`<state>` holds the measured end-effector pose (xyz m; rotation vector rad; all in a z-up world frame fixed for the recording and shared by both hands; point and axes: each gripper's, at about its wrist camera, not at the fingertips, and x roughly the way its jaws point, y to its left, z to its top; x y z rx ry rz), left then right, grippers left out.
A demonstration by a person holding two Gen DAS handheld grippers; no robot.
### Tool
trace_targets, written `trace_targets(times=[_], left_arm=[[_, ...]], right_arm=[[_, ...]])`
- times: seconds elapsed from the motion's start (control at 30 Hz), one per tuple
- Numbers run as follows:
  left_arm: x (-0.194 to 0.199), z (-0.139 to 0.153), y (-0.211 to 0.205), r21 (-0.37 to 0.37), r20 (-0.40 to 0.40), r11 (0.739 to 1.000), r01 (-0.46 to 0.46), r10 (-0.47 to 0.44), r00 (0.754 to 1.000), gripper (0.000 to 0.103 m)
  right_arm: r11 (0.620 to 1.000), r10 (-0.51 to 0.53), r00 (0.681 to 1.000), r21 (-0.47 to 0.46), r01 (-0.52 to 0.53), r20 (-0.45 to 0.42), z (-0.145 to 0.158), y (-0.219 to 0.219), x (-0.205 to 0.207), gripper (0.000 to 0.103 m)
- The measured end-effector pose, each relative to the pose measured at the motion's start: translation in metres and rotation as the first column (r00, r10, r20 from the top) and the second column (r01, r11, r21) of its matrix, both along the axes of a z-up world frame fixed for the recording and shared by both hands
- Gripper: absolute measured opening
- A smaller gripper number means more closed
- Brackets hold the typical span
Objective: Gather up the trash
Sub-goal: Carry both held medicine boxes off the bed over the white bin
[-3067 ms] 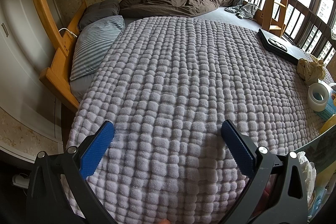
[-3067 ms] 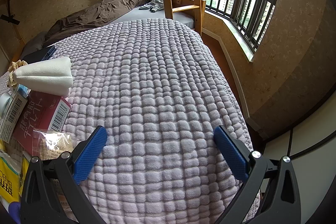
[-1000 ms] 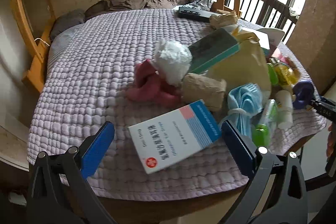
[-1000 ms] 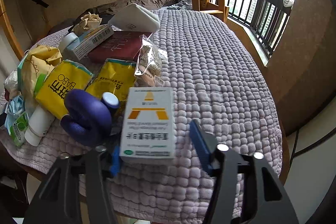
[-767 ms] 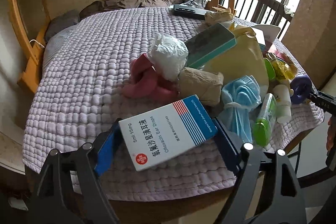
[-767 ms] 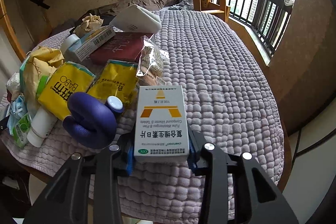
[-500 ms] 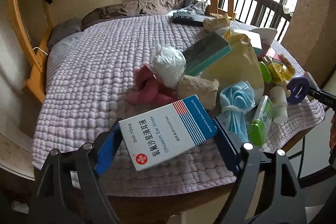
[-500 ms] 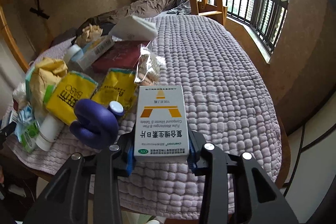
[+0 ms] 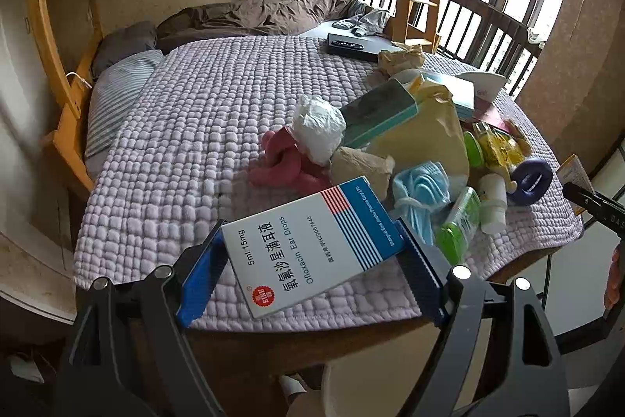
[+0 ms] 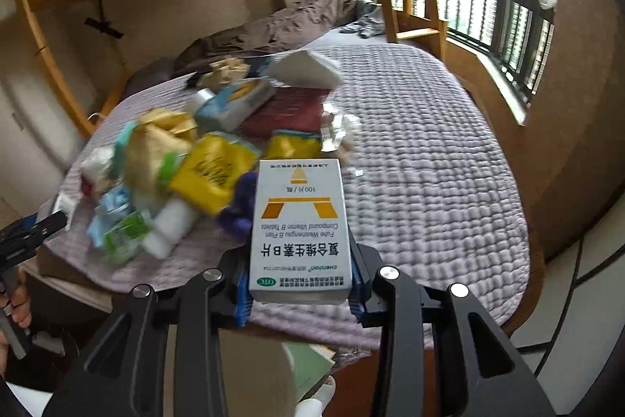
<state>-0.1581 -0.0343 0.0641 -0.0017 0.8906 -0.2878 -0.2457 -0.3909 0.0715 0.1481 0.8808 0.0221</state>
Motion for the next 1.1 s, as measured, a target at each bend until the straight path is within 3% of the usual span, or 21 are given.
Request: trace_targets(times=[0.53,1.1], left_arm=[[-0.029,0.001,-0.016,-0.003,-0.040,0.997,0.080,-0.080,0.996,0.084],[-0.053,-0.011,-0.046,0.000,-0.094,0.974,0.225,-0.224,0.970,0.084]], right_arm=[[0.972,0.230,0.972,0.059,-0.227,-0.052,0.006,0.077,-0.029,0.037],[0.953,0.300,0.945,0.090,-0.290,-0.132,-0.013,0.097,-0.049,0.037]])
